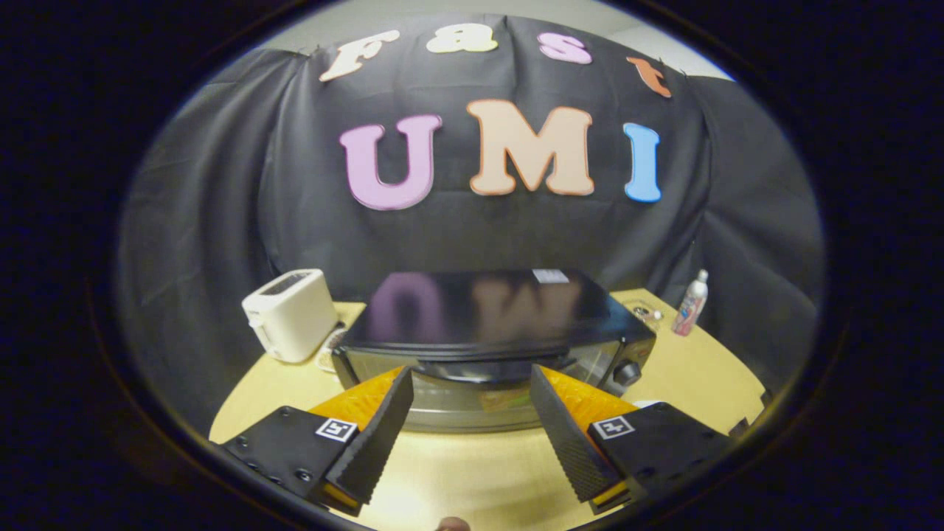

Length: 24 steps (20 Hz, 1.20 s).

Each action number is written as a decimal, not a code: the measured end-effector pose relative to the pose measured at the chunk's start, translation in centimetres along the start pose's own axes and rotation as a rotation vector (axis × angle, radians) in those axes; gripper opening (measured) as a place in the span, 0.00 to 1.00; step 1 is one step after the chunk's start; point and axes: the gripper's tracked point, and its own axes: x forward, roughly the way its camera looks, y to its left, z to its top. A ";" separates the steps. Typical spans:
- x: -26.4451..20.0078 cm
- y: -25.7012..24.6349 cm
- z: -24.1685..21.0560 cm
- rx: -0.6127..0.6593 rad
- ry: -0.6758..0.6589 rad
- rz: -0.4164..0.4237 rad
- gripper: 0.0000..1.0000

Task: Open the toaster oven, put the food inside, and close the toaster oven door.

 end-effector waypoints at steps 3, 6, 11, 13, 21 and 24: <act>-2.3 1.2 5.3 -0.003 -0.067 0.047 1.00; -4.5 1.7 11.9 -0.073 -0.178 0.042 1.00; -6.9 2.6 18.6 -0.116 -0.291 0.065 1.00; -7.0 2.7 19.7 -0.089 -0.321 0.076 1.00; -6.8 1.8 22.1 0.016 -0.387 0.193 1.00; -6.1 -1.2 23.5 0.007 -0.411 0.137 1.00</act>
